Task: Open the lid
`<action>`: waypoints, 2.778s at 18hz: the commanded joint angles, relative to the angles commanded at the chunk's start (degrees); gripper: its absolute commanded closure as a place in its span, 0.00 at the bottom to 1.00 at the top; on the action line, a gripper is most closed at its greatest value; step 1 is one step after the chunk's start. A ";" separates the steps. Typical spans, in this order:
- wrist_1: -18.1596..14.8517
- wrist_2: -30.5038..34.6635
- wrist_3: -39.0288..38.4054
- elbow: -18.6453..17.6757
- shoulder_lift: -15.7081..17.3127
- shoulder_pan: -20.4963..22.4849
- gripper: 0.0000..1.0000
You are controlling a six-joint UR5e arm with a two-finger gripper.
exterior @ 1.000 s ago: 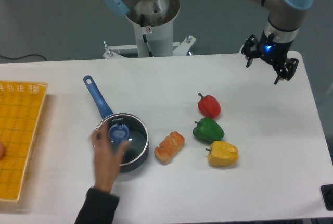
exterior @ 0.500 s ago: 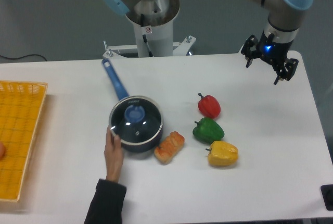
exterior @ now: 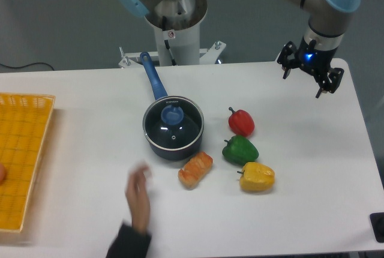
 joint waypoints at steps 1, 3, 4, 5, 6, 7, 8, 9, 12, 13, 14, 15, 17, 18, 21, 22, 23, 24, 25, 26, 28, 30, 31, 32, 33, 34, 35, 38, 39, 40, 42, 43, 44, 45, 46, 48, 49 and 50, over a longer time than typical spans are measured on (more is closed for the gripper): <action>0.00 0.00 -1.58 0.09 -0.17 -0.88 0.00; 0.35 0.35 -7.01 0.26 -1.14 -2.63 0.00; 0.61 1.05 -10.00 0.44 -1.40 -3.51 0.00; 0.62 2.19 -12.47 0.61 -1.93 -4.74 0.00; 0.53 3.42 -14.06 0.79 -2.28 -6.14 0.00; 0.44 4.73 -15.47 0.70 -2.46 -6.94 0.00; 0.09 5.53 -17.05 0.79 -2.81 -7.12 0.00; -0.09 5.28 -19.50 0.79 -2.81 -7.56 0.00; -0.70 5.27 -24.87 0.09 -2.46 -8.79 0.00; -1.31 5.27 -25.67 0.00 -2.46 -9.32 0.00; -1.75 5.19 -26.98 -0.09 -2.46 -9.50 0.00; -1.93 5.19 -29.43 -0.09 -2.46 -10.02 0.00; -1.93 4.84 -34.97 -0.09 -2.55 -11.77 0.00; -1.93 3.96 -36.47 -0.09 -2.55 -12.30 0.00; -1.93 1.85 -40.08 -0.79 -2.46 -14.06 0.00; -1.93 1.32 -41.31 -0.88 -2.46 -14.59 0.00; -1.93 0.62 -42.45 -1.40 -2.29 -15.38 0.00; -1.76 -0.08 -43.33 -2.01 -1.94 -16.00 0.00; -1.76 -0.87 -43.69 -2.54 -1.41 -16.18 0.00; -1.58 -1.75 -43.69 -3.07 -1.15 -16.35 0.00; -1.76 -2.37 -44.57 -3.34 0.08 -17.67 0.00; -1.85 -2.29 -45.36 -3.69 0.44 -19.51 0.00; -1.85 -2.29 -45.80 -3.86 0.70 -20.39 0.00; -1.76 -2.29 -47.19 -4.30 0.70 -21.27 0.00; -1.15 -2.37 -48.51 -5.09 0.79 -22.41 0.00; -0.97 -2.37 -49.31 -5.53 0.79 -23.11 0.00; -0.97 -2.37 -49.49 -5.97 0.88 -23.38 0.00; 1.22 -2.37 -50.80 -6.76 0.88 -25.75 0.00; 1.58 -2.37 -51.68 -7.46 1.05 -26.45 0.00; 2.02 -2.37 -51.87 -8.25 1.58 -27.16 0.00; 2.29 -2.20 -51.87 -9.22 2.11 -27.51 0.00; 2.37 -2.20 -51.78 -9.75 2.20 -27.86 0.00; 2.37 -2.11 -51.69 -10.02 2.11 -28.48 0.00; 2.37 -2.02 -51.52 -10.19 2.02 -29.00 0.00; 2.37 -2.02 -51.43 -10.37 2.02 -29.27 0.00; 2.46 -2.02 -51.34 -10.37 2.20 -29.36 0.00; 2.37 -1.93 -51.25 -10.46 2.20 -29.45 0.00; 2.37 -1.76 -51.08 -10.55 2.11 -29.45 0.00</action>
